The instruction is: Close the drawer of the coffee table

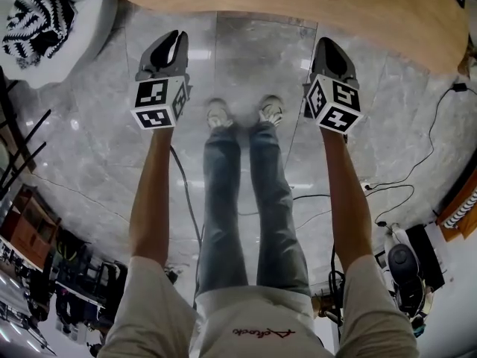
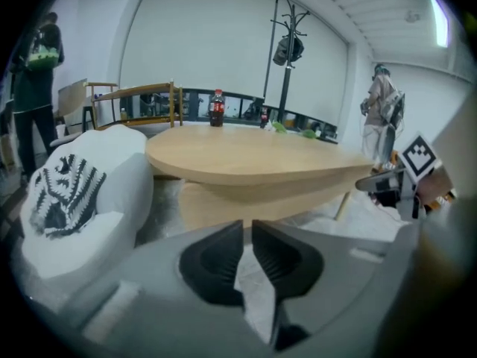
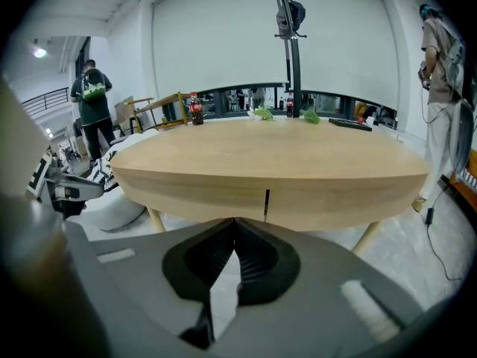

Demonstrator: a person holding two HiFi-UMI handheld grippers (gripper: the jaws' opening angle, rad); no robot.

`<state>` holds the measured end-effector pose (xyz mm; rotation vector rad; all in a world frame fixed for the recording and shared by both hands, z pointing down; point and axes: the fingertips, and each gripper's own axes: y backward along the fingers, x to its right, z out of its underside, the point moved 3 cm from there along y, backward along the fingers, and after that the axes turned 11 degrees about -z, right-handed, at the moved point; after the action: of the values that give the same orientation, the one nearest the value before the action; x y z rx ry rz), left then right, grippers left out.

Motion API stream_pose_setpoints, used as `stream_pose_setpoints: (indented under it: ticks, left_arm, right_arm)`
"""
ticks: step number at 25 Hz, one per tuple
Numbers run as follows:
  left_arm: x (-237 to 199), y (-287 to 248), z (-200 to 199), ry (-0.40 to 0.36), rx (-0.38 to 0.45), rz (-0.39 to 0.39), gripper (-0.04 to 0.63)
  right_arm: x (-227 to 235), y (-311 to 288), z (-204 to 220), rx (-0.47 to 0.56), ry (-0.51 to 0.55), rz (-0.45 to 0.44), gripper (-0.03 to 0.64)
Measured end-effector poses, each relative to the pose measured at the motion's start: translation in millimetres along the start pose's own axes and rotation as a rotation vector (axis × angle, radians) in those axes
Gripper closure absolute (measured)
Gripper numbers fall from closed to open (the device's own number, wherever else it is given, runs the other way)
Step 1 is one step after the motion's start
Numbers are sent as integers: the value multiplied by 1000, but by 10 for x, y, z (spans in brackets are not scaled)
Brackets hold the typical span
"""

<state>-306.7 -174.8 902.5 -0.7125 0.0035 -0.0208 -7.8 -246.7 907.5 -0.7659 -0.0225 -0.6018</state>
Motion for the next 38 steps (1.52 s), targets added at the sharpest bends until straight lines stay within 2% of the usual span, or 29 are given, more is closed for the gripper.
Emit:
stream_pose_setpoints:
  ticks: [2, 10, 15, 21, 30, 38]
  left_arm:
    - [52, 100, -77, -6, 17, 5, 592]
    - [222, 580, -533, -16, 84, 18, 594]
    - [342, 1063, -1031, -27, 144, 21, 592]
    - [514, 1832, -1498, -21, 167, 18, 592]
    - [697, 2803, -2369, -54, 205, 0, 592]
    - [817, 3650, -3171, -79, 294, -52, 592]
  right_arm:
    - [-32, 94, -70, 15, 3, -6, 612]
    - [-244, 604, -482, 75, 51, -40, 612]
    - [-454, 1089, -935, 126, 94, -69, 614]
    - [-793, 1881, -1470, 185, 162, -110, 613]
    - [-1159, 2747, -2342, 262, 183, -178, 614]
    - [-1371, 3588, -2974, 310, 205, -215, 614]
